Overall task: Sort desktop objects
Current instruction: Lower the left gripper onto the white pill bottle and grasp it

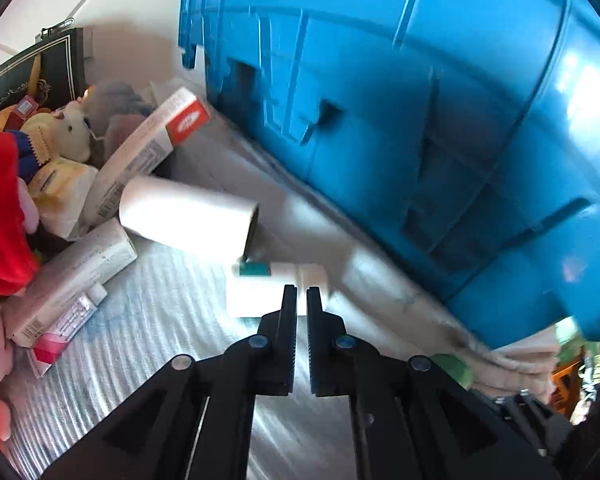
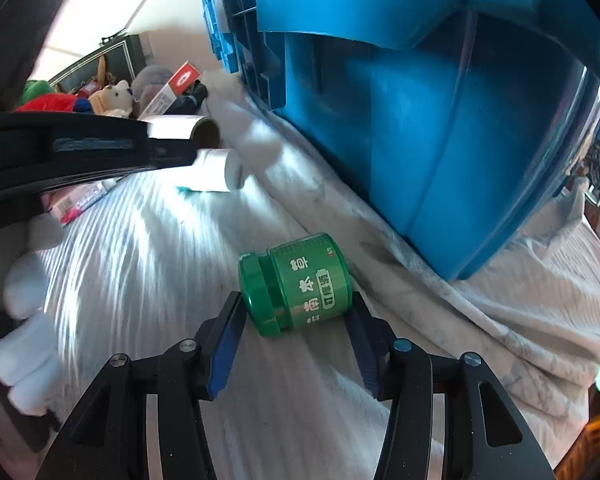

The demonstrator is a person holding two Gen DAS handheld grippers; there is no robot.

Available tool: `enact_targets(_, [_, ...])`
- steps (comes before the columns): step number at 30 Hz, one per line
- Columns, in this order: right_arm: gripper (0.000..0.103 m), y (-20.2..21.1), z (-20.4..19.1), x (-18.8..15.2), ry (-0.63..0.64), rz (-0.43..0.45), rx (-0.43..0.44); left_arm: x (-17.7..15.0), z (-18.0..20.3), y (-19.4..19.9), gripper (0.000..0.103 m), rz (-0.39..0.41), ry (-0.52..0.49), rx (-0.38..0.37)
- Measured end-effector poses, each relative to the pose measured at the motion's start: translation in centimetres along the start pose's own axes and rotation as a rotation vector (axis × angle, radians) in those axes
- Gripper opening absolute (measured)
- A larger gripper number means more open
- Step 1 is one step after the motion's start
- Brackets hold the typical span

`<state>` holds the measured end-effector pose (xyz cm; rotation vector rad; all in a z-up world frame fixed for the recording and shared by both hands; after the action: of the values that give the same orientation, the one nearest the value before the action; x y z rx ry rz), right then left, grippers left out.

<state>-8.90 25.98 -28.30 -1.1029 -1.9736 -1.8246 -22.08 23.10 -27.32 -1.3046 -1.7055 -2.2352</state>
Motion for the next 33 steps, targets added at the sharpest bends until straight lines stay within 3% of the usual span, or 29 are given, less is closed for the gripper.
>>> enact_targets(2, [0.051,0.0,0.0,0.1,0.002,-0.003,0.0,-0.9,0.0,-0.3,0.012,-0.009,-0.012,0.05])
enact_targets(4, [0.051,-0.1,0.0,0.2,0.001,-0.005,0.005,-1.8,-0.8,-1.0,0.024,-0.028,0.006,0.051])
enact_targets(5, [0.051,-0.1,0.0,0.3,0.0,-0.006,0.006,-2.3,-1.4,-1.5,0.044,-0.056,0.02,0.044])
enact_targets(8, [0.051,-0.1,-0.1,0.3,-0.005,-0.006,0.011,-3.2,-2.4,-1.2,0.077,-0.057,0.017,-0.035])
enact_targets(12, [0.051,-0.1,-0.2,0.1,-0.004,-0.005,0.009,-3.9,-0.6,-1.6,0.077,-0.058,-0.131,0.065])
enact_targets(14, [0.051,-0.1,-0.3,0.1,-0.005,-0.004,0.008,-3.8,-0.4,-1.7,0.077,-0.049,-0.115,0.081])
enact_targets(17, [0.051,-0.1,-0.2,0.1,-0.038,0.01,0.018,-2.6,-0.6,-0.5,0.077,0.06,-0.043,0.094])
enact_targets(19, [0.05,0.0,-0.3,0.2,-0.061,0.023,0.014,-1.5,-0.2,-0.8,0.077,0.085,-0.046,0.091])
enact_targets(23, [0.05,-0.1,-0.3,0.2,-0.088,0.033,-0.021,-0.3,1.0,-3.9,0.077,0.019,-0.089,0.117])
enact_targets(24, [0.05,0.0,-0.2,0.1,-0.094,0.033,-0.023,-0.2,0.8,-4.8,0.072,0.007,-0.096,0.127])
enact_targets(25, [0.05,-0.1,-0.2,0.2,-0.096,0.034,-0.025,-0.3,0.8,-5.5,0.061,-0.003,-0.094,0.13])
enact_targets(26, [0.05,0.0,-0.1,0.1,-0.097,0.034,-0.026,-0.3,0.6,-5.7,0.058,-0.008,-0.089,0.13])
enact_targets(33, [0.05,0.5,-0.2,-0.1,-0.107,0.054,0.011,-2.8,-1.4,-2.5,0.058,0.046,-0.083,0.191])
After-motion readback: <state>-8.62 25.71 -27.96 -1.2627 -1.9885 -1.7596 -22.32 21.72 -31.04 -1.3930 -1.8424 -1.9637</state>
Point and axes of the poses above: each gripper's, at about its wrist camera, not at the fingertips, and y roughly against the way its jaws point, z to its right, x to its top, the point moved 1 cm from there along -y, roughly the way its jaws point, and after that the axes turned 11 degrees about x, right-handed, at the moved point
